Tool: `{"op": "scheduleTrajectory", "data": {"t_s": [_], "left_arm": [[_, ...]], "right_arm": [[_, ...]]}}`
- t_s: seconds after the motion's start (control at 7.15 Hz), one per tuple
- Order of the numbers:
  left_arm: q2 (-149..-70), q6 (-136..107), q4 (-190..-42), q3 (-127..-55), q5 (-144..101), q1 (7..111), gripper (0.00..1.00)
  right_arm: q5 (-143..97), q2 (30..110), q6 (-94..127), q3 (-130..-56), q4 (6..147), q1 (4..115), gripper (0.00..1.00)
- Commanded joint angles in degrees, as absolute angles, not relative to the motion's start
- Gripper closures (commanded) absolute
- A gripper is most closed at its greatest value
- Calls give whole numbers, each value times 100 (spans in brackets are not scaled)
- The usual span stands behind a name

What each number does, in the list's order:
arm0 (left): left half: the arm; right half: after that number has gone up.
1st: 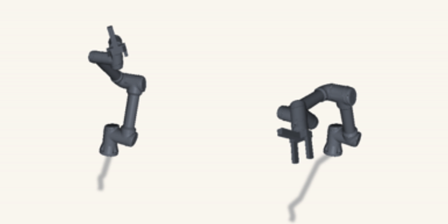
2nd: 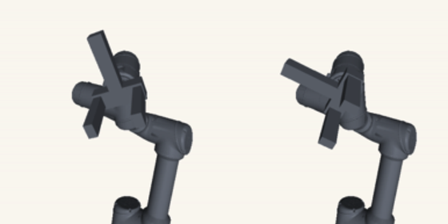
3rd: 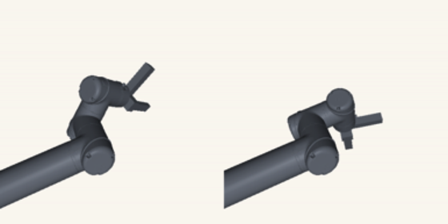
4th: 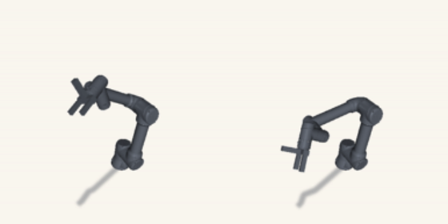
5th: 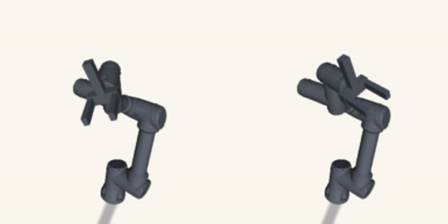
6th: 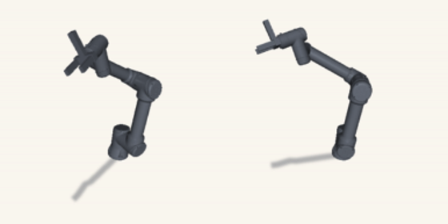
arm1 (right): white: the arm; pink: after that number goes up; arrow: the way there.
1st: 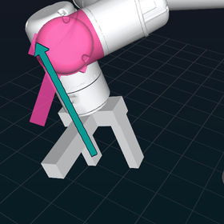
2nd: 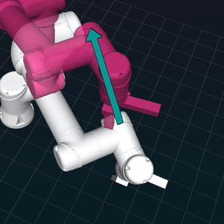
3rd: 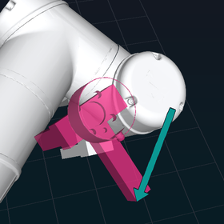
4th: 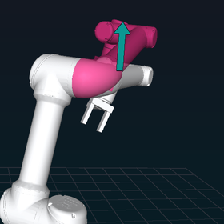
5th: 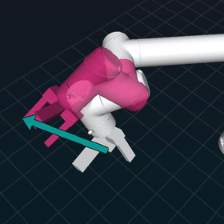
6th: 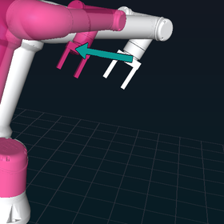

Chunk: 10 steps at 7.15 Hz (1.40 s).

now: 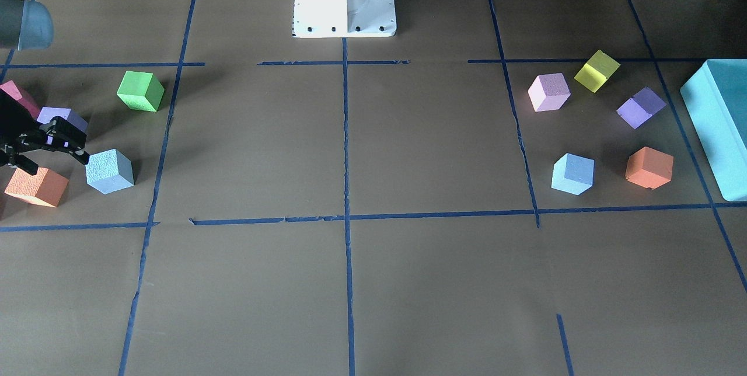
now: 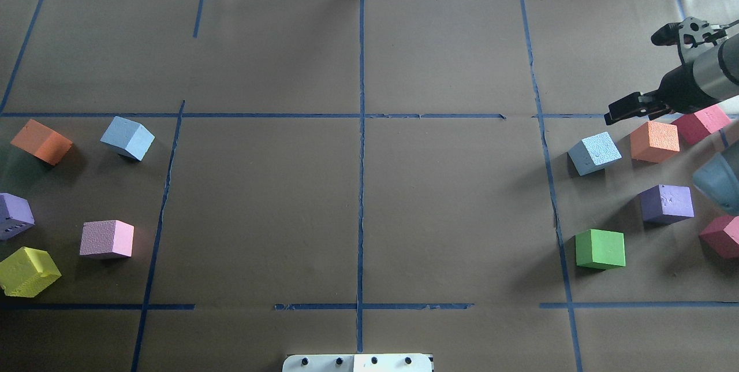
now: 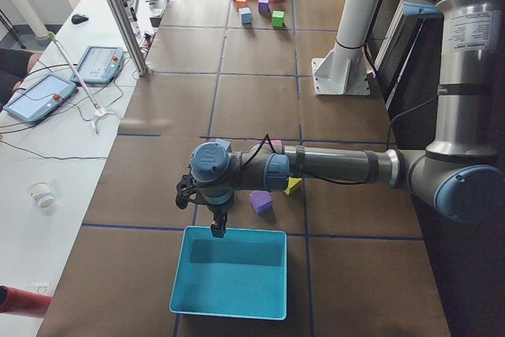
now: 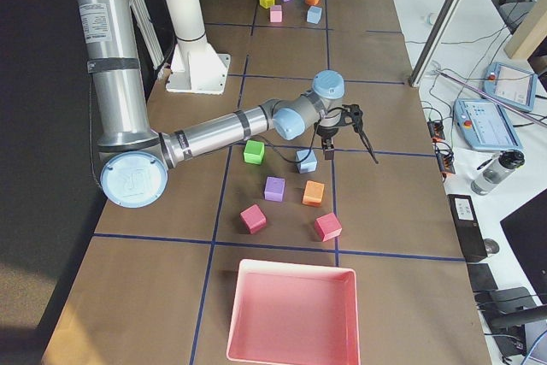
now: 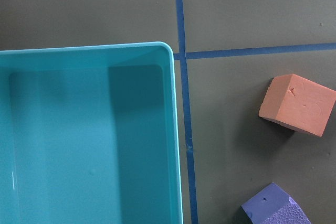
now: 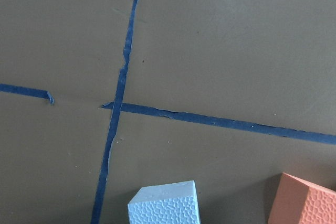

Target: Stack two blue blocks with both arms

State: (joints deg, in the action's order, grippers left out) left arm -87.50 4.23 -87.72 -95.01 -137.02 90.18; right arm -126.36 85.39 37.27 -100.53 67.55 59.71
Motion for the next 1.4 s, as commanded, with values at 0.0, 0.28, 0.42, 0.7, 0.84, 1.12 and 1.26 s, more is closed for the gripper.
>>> {"op": "scheduleTrajectory", "data": {"t_s": [0.0,0.28,0.42,0.7,0.84,1.12,1.26], "left_arm": [[-8763,422,-8771,-9510,-13702,9018,0],[-8763,422,-8771,-9510,-13702,9018,0],[-8771,422,-8771,-9510,-13702,9018,0],[-8771,422,-8771,-9510,-13702,9018,0],[-8771,422,-8771,-9510,-13702,9018,0],[-8780,413,-8771,-9501,-13702,9018,0],[-8780,413,-8771,-9510,-13702,9018,0]], "right_arm": [[-12227,8526,3744,-9959,6706,5460,0],[-12208,8508,3727,-9774,6706,5274,0],[-12147,8490,3683,-9634,6697,5195,0],[-12129,8455,3691,-9449,6697,5054,1],[-12129,8368,3700,-9413,6697,5036,31],[-12129,8358,3561,-9430,6697,5045,100],[-12146,8350,3516,-9474,6706,5080,100]]}}
